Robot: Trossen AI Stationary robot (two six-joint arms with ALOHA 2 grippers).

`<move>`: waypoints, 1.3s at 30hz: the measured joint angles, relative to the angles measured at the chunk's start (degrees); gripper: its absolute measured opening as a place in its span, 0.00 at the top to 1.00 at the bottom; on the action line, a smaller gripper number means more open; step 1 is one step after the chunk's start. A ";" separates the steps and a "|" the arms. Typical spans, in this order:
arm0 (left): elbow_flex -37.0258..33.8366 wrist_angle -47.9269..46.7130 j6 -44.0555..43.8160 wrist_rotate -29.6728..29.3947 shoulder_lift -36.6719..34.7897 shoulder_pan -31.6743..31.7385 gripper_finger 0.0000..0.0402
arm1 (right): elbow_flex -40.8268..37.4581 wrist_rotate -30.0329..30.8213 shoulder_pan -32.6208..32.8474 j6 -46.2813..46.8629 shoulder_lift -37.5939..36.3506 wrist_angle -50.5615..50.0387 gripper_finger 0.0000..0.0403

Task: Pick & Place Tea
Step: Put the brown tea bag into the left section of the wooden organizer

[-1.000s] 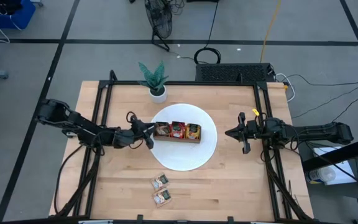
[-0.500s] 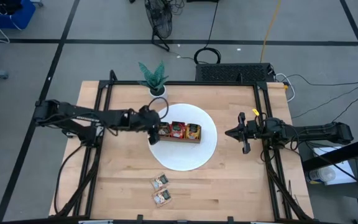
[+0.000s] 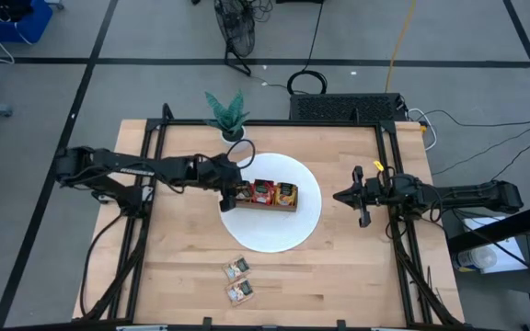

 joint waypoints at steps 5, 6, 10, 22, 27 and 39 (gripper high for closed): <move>-0.02 0.53 0.72 2.79 2.46 1.06 0.56 | 0.00 0.00 -0.01 0.02 0.00 -0.04 0.99; -0.02 0.98 0.78 3.81 2.86 1.18 0.56 | 0.00 0.00 0.00 0.02 0.00 -0.02 0.99; -0.02 3.14 1.50 5.79 3.63 1.30 0.56 | 0.00 0.00 0.00 0.02 -0.02 0.03 0.99; -0.02 4.47 1.55 10.71 3.61 2.06 0.56 | 0.00 0.00 -0.02 0.02 -0.01 0.06 0.99; -0.02 5.27 1.63 10.73 3.61 2.06 0.67 | 0.00 0.00 -0.02 0.01 0.00 0.07 0.99; -0.02 6.81 0.14 7.30 2.98 1.48 0.99 | 0.00 0.00 -0.01 0.02 -0.01 0.06 0.99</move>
